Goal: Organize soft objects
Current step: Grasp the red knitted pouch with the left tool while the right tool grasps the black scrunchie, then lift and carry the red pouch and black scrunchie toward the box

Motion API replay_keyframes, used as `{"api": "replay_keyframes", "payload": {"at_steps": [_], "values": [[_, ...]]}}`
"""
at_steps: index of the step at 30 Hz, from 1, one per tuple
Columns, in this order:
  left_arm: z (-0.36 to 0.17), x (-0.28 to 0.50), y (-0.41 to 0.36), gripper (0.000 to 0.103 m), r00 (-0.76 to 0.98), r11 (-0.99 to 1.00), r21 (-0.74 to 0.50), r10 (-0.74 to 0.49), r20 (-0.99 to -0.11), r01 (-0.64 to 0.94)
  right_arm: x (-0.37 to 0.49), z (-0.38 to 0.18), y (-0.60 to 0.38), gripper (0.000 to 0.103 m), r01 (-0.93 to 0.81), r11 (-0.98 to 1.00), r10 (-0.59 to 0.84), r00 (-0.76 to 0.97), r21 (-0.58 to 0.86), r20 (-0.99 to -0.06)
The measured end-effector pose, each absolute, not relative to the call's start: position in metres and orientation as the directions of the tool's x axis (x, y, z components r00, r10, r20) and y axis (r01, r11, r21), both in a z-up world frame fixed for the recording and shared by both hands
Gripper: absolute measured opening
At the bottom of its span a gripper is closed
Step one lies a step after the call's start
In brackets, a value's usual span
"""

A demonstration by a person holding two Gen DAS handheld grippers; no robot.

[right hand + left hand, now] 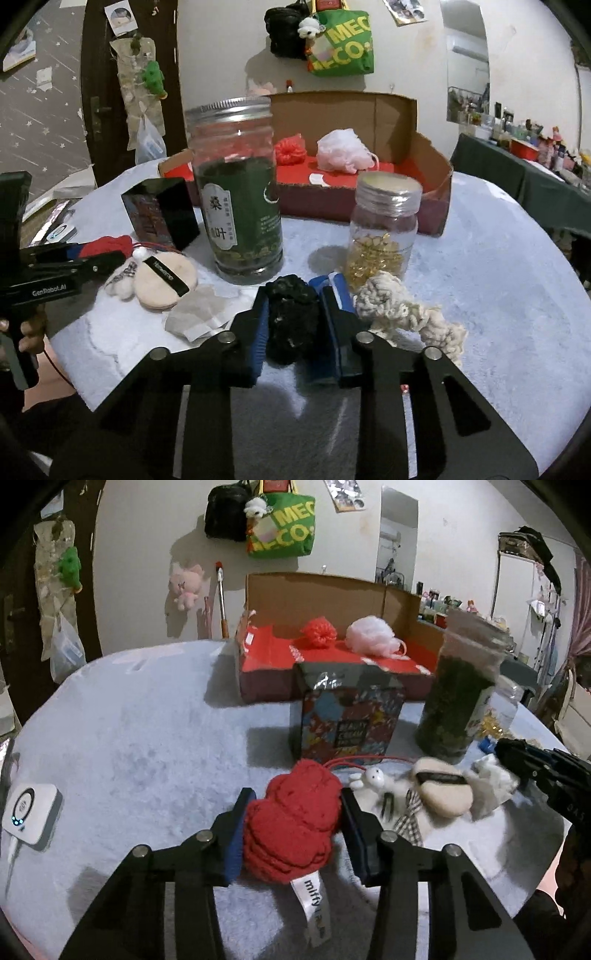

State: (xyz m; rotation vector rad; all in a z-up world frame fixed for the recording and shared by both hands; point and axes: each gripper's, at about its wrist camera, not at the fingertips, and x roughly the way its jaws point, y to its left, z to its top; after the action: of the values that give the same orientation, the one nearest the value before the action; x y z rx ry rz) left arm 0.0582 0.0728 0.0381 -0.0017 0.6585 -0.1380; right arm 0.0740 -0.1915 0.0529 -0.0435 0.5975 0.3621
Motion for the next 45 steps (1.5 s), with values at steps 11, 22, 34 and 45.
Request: {"api": "replay_keyframes", "payload": {"at_steps": [11,22,34,45], "values": [[0.07,0.04,0.04,0.047,0.807,0.967,-0.065,-0.243,-0.538,0.248,0.063,0.072,-0.196,0.025,-0.384,0.917,0.382,0.769,0.106,-0.512],[0.065,0.061,-0.007,0.047,0.735,0.915,-0.166,-0.396,-0.55,0.369,0.066,0.08,-0.198,0.025,-0.423,0.888,0.454,0.747,0.18,-0.485],[0.054,0.065,-0.017,0.047,0.703,0.908,-0.197,-0.413,-0.578,0.371,0.077,0.066,-0.191,0.025,-0.447,0.861,0.506,0.696,0.245,-0.51],[0.056,0.063,-0.009,0.047,0.708,0.912,-0.208,-0.406,-0.578,0.353,0.078,0.066,-0.193,0.025,-0.444,0.86,0.508,0.693,0.252,-0.512]]}}
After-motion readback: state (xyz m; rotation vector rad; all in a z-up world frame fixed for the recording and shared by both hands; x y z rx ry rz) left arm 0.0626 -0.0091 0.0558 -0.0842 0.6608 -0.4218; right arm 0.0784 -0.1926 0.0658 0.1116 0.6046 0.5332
